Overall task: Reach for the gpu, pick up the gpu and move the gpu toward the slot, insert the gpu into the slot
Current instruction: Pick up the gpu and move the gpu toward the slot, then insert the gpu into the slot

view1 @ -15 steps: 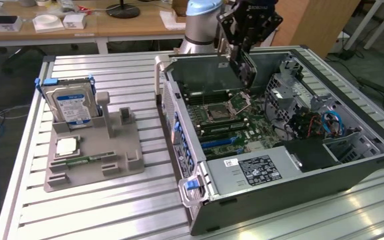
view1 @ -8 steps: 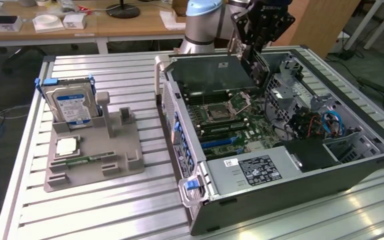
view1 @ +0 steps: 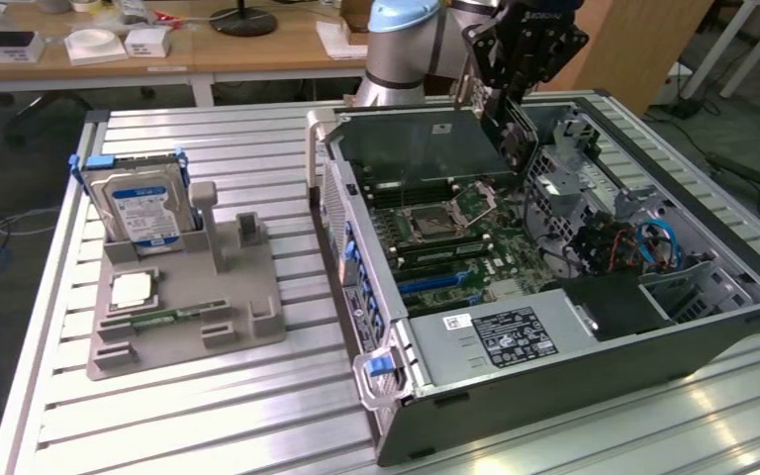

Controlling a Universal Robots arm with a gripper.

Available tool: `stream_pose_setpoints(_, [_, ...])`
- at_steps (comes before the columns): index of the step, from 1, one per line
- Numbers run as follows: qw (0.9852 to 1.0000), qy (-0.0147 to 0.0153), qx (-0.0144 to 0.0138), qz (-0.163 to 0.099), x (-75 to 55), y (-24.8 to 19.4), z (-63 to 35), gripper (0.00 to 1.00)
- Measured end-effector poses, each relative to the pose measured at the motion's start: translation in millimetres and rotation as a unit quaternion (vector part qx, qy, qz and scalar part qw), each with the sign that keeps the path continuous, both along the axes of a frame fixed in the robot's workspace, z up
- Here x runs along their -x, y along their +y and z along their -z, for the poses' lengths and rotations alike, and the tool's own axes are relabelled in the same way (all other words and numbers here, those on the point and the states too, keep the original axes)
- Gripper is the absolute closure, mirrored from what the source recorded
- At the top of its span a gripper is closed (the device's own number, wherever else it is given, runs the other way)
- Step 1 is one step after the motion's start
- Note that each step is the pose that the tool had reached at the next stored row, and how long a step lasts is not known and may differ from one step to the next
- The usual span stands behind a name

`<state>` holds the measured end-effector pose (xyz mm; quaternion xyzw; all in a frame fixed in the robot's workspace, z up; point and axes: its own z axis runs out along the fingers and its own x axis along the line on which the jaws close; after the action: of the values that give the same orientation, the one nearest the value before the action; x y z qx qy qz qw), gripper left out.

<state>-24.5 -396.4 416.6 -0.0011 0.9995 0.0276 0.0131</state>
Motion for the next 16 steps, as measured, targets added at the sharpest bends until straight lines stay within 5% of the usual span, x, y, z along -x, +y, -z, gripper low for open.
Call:
stream_pose_setpoints(10, [1.0000, -0.0001, -0.0001, -0.003, 0.0, -0.2, 0.1, 0.74])
stream_pose_setpoints(16, [0.9988, 0.0000, 0.0000, -0.049, 0.3, -0.2, 0.1, 0.74])
